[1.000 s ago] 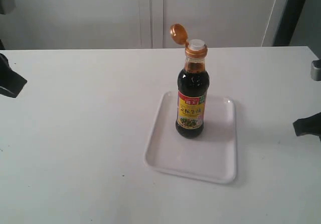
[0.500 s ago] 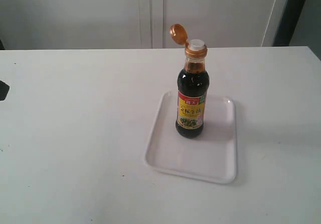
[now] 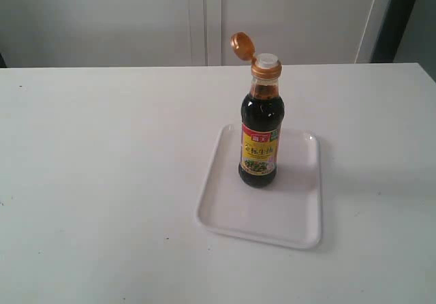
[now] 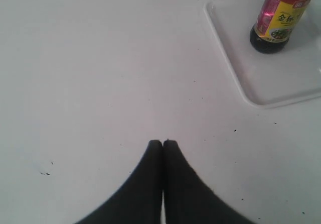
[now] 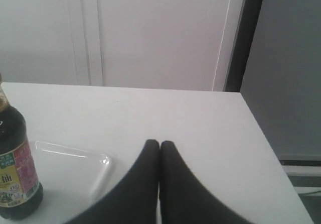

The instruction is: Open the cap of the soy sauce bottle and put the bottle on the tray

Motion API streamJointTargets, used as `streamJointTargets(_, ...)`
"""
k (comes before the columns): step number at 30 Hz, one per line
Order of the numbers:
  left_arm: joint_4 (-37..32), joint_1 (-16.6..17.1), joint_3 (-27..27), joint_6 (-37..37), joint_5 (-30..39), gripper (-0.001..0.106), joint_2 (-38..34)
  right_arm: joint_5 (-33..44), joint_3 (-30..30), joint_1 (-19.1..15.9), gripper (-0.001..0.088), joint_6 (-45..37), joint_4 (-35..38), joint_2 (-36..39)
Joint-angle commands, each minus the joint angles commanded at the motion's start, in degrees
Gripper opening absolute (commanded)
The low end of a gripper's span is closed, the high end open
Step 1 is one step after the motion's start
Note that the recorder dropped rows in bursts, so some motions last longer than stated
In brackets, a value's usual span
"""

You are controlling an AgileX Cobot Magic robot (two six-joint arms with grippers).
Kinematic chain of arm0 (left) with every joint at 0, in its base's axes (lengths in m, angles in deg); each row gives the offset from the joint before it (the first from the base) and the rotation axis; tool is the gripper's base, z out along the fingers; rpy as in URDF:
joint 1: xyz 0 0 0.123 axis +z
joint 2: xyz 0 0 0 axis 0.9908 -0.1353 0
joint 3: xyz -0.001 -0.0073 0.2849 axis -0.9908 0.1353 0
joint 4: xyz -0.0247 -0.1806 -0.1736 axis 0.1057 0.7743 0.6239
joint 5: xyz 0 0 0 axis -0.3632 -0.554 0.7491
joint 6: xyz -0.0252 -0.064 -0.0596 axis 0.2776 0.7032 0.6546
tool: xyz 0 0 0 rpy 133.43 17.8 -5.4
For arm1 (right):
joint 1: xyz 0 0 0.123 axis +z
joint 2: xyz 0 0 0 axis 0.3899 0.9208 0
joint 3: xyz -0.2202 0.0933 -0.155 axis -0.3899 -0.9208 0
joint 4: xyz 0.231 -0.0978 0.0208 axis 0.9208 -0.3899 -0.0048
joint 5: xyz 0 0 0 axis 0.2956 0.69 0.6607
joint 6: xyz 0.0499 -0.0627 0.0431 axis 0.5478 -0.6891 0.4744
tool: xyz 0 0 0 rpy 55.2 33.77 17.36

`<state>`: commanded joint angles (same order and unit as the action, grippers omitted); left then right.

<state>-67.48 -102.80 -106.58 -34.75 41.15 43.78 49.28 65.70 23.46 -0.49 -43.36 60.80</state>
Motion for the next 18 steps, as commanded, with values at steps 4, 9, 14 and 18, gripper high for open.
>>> streamJointTargets(4, 0.15, 0.0, 2.38, 0.0, -2.19, 0.0, 3.06, 0.43, -1.08, 0.0, 0.0, 0.0, 0.0, -4.71)
streamJointTargets(9, 0.15, 0.0, 5.51, 0.0, -4.16, 0.0, 7.68, 3.24, -1.17, 0.0, 0.0, 0.0, 0.0, -9.16)
streamJointTargets(14, 1.33, 0.0, 7.25, 0.0, -3.83, 0.0, 11.39, 4.39, -1.17, 0.0, 0.0, 0.0, 0.12, -9.5)
streamJointTargets(18, 1.47, 0.0, 8.88, 0.0, -5.49, 0.0, 14.41, 4.89, -1.17, 0.0, 0.0, 0.0, 0.12, -9.5)
